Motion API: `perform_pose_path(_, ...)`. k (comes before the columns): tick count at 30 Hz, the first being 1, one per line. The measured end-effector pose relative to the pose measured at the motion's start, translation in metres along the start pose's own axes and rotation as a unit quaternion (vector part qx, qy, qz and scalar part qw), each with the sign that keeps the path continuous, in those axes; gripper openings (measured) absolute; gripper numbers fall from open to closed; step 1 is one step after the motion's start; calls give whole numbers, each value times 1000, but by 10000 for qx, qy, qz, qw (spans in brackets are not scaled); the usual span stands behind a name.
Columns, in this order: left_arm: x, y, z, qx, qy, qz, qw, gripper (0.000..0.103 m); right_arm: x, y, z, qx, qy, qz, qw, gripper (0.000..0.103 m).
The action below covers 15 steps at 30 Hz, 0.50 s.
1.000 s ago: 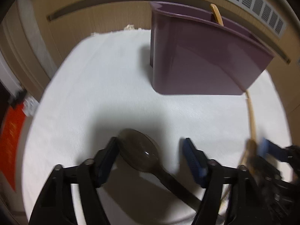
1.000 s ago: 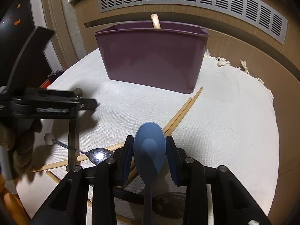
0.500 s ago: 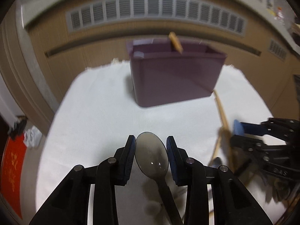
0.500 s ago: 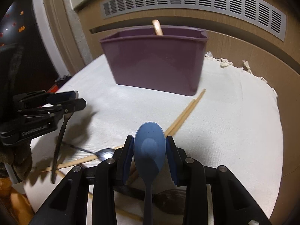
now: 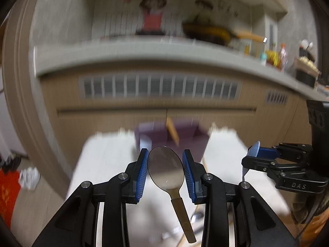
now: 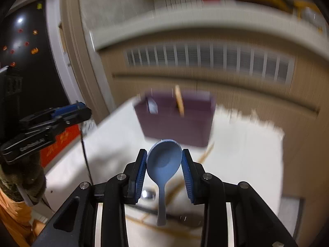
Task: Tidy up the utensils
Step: 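Lower the blue and dark spoons into the purple holder and open both grippers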
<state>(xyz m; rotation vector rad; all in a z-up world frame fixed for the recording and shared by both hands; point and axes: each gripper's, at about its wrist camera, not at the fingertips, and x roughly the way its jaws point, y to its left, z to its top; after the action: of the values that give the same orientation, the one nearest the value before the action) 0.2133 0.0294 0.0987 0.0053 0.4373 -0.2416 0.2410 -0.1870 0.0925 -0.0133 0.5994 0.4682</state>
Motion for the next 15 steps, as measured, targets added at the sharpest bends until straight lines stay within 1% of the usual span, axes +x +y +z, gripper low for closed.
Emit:
perform_pose_path(1, -3, -1, 14, 81, -177, 24, 9998, 35, -9, 3, 17, -112, -222, -69, 9997, 32)
perform_pose_path(2, -8, -4, 34, 227, -454, 100, 9987, 35, -19, 5, 35, -223, -486, -184, 9984, 32)
perform_pose_path(4, -13, -9, 64, 451, -935, 292, 9942, 35, -34, 6, 74, -405, -1089, -485, 9920, 32)
perform_pose_path(6, -14, -10, 92, 514, -1312, 374, 9893, 35, -39, 4, 99, -438, -1432, -613, 9868, 32)
perform_pose_path(7, -12, -9, 103, 512, -1433, 375, 9876, 35, -38, 1, 112, -419, -1622, -717, 9833, 32)
perform_pose_path(8, -8, -8, 115, 508, -1600, 398, 9850, 35, -37, -2, 120, -412, -1724, -778, 9811, 32)
perform_pose_path(11, 9, -6, 132, 553, -1906, 523, 9787, 35, -20, -13, 135, -381, -1888, -945, 9767, 32)
perform_pose_path(13, 31, -3, 137, 562, -1879, 578, 9789, 35, 1, -23, 137, -296, -1799, -995, 9782, 32)
perform_pose_path(15, 57, 4, 137, 454, -1736, 568, 9821, 35, 23, -33, 134, -188, -1645, -953, 9816, 32)
